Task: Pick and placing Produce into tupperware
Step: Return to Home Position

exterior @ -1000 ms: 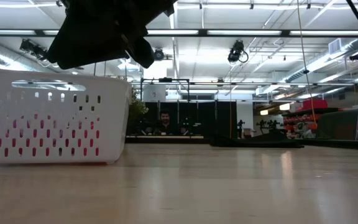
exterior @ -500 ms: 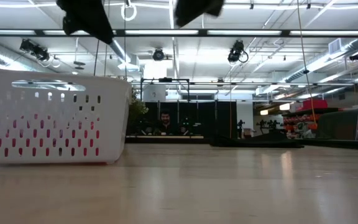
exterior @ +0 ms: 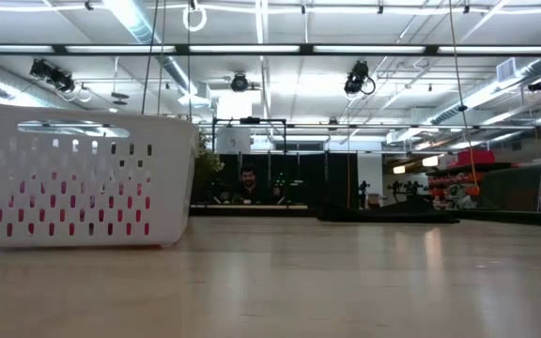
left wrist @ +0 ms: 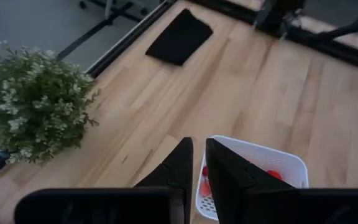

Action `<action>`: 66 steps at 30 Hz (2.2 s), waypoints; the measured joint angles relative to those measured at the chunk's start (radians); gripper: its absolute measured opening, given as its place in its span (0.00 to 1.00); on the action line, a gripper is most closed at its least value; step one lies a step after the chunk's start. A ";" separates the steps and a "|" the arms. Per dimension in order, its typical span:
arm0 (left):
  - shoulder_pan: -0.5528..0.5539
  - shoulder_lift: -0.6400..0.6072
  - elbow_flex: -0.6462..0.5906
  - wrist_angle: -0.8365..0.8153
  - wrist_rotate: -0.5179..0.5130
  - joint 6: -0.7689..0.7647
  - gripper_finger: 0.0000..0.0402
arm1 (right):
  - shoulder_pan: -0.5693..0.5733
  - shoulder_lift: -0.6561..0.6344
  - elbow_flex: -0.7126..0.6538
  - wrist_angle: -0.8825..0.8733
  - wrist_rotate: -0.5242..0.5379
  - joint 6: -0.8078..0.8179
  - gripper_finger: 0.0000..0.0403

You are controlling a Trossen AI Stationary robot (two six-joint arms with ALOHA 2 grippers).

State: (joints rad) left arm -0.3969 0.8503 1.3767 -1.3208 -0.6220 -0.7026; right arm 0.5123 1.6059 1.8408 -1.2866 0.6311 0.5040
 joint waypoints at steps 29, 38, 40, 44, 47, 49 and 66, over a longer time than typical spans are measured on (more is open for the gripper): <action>-0.093 -0.373 -1.157 1.629 0.231 0.432 0.10 | 0.311 -0.962 -1.375 1.302 0.041 -0.182 0.25; -0.026 -0.373 -1.157 1.608 0.231 0.485 0.11 | 0.308 -1.019 -1.503 1.404 0.139 -0.195 0.25; -0.011 -0.373 -1.157 1.612 0.231 0.506 0.10 | 0.308 -1.019 -1.505 1.416 0.139 -0.206 0.25; 0.039 -0.373 -1.156 1.617 0.219 0.511 0.09 | 0.308 -1.019 -1.505 1.417 0.169 -0.258 0.25; 0.075 -0.373 -1.156 1.616 0.218 0.480 0.09 | 0.308 -1.030 -1.505 1.409 0.232 -0.276 0.25; 0.088 -0.373 -1.156 1.615 0.217 0.479 0.09 | 0.308 -1.037 -1.505 1.389 0.261 -0.278 0.24; 0.346 -0.366 -1.156 1.645 0.227 0.535 0.08 | 0.093 -1.115 -1.505 1.332 0.151 -0.384 0.25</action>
State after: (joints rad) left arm -0.0514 0.4843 0.2207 0.3241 -0.3951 -0.1678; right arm 0.6051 0.4906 0.3363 0.0455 0.7819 0.1205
